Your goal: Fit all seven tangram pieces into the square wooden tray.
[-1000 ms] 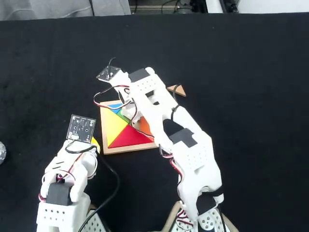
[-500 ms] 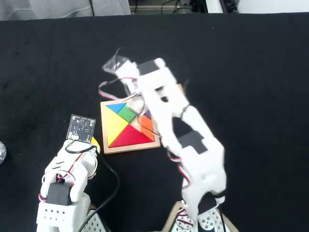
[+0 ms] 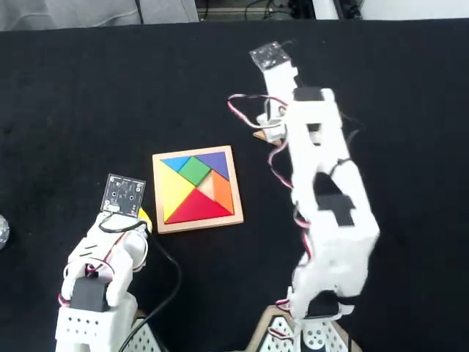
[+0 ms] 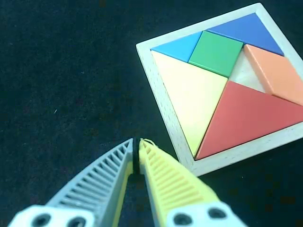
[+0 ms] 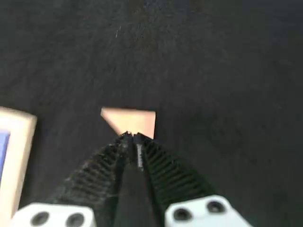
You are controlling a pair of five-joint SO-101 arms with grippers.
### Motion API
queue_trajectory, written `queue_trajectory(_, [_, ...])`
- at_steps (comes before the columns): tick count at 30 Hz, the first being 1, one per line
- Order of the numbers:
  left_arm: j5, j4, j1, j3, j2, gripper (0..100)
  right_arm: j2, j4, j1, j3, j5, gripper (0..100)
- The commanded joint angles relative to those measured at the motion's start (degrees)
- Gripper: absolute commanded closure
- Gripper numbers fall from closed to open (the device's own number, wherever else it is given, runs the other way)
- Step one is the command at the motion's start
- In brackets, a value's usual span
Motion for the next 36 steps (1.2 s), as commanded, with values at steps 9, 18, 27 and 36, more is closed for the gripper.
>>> queue_trajectory(9, [0.0,-0.9,0.7,-0.5,-0.4,97,24.0,12.1,-4.1,-37.1,-1.2,98.8])
queue_trajectory(18, [0.0,-0.8,0.7,-0.5,-0.4,97,35.3,41.2,-8.6,-61.7,6.0,98.8])
queue_trajectory(27, [0.0,-0.6,0.7,-0.5,-0.4,97,36.0,44.4,4.2,-55.3,6.0,98.8])
queue_trajectory(36, [0.0,-0.9,0.7,-0.5,-0.4,97,13.8,43.9,13.5,-28.5,12.7,98.8])
